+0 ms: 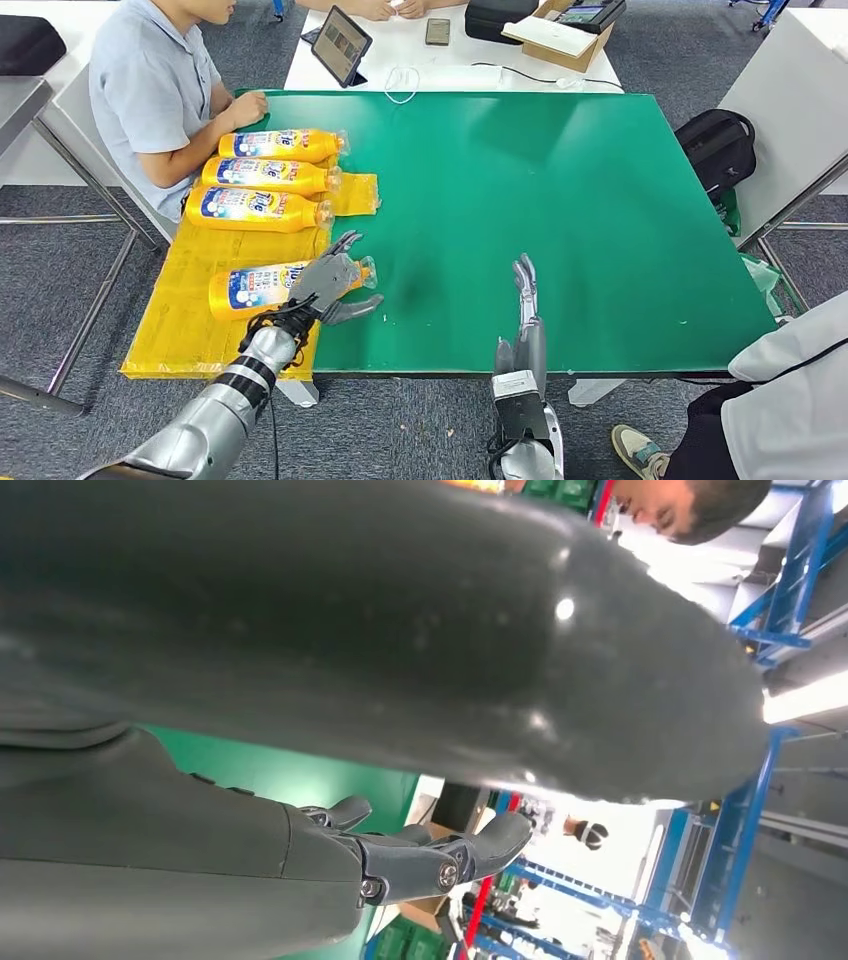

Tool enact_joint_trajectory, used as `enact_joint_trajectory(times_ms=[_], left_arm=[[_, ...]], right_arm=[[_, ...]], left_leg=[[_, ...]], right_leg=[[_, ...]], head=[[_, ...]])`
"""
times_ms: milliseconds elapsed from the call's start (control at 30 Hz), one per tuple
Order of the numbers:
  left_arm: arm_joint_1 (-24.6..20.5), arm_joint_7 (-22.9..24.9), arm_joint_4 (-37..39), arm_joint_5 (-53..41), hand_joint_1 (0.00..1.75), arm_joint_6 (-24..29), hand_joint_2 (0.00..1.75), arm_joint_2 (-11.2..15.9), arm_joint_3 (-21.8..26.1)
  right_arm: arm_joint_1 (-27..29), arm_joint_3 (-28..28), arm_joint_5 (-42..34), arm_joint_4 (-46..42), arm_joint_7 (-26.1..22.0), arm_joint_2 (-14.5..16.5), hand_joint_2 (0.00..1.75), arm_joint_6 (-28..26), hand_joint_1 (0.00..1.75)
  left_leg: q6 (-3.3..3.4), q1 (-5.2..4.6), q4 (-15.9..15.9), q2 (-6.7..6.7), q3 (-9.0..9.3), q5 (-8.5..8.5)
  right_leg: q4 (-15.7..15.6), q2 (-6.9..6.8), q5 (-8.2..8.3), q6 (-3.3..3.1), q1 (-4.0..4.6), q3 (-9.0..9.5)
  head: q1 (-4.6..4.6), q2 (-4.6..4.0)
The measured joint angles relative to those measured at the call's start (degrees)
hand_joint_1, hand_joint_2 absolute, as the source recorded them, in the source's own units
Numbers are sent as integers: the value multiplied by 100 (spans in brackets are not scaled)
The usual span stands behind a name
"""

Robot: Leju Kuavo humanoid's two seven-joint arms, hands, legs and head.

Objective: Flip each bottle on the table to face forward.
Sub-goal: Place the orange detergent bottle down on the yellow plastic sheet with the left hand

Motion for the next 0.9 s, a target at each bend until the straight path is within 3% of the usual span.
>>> enact_joint_trajectory(times_ms=[33,133,167,267,300,400,533,633,733,833,867,900], left_arm=[[119,-109,-263,106,0,226,0,-15,-34],[562,-455,-1298,769,0,918,0,-38,-229],[735,-539,-1682,1125,0,1087,44,-43,-330],[1273,-716,-2819,2262,0,1455,175,-49,-721],[1450,-760,-3159,2562,0,1542,175,-48,-857],[1976,-903,-4015,3157,0,1791,175,-36,-1236],[2555,-1071,-4743,3453,0,2020,175,-6,-1567],[2908,-1088,-5115,3571,0,2127,175,64,-1720],[3262,-938,-5347,3718,0,2170,175,189,-1809],[3573,-745,-5411,4010,0,2149,44,325,-1896],[3655,-694,-5413,4152,0,2119,44,367,-1925],[3724,-668,-5413,4274,0,2088,87,402,-1947]], right_arm=[[9,1,9,0,0,-1,0,-54,0],[78,26,-54,-74,0,2,131,-240,0],[116,30,-172,-154,0,23,175,-219,0],[252,-127,-689,-450,-1,268,44,274,0],[291,-224,-824,-508,-1,386,0,494,0],[350,-495,-1103,-479,0,680,0,926,0],[366,-713,-1304,-246,0,874,0,950,0],[384,-755,-1525,-49,43,944,0,734,0],[464,-723,-1597,49,66,952,0,179,0],[643,-642,-1648,-53,36,922,131,-150,0],[708,-603,-1662,-117,44,895,175,-136,0],[769,-559,-1646,-180,58,859,175,-104,0]], left_leg=[[0,0,0,4,-2,0],[-1,0,0,8,-9,-3],[-2,0,0,8,-12,-4],[-4,0,-1,9,-28,-7],[-5,1,-1,10,-32,-8],[-6,1,-2,10,-36,-9],[-6,1,-2,10,-37,-10],[-5,1,-2,9,-37,-10],[-6,1,-2,10,-37,-10],[-8,2,-3,11,-39,-13],[-10,2,-3,12,-40,-14],[-10,2,-3,13,-41,-15]], right_leg=[[0,3,0,0,0,-3],[0,9,-1,0,0,-10],[0,9,-2,0,0,-14],[0,10,-3,0,0,-31],[0,10,-3,0,1,-35],[-1,10,-5,-2,1,-39],[-1,10,-5,-2,1,-41],[-2,10,-5,-2,1,-40],[-2,10,-5,-2,1,-43],[-1,10,-7,-2,1,-47],[-1,11,-7,-3,2,-49],[-2,11,-7,-3,2,-51]], head=[[0,0],[0,0],[0,0],[0,0],[-1,0],[0,0],[0,0],[0,0],[-1,0],[-1,0],[-1,0],[-1,0]])
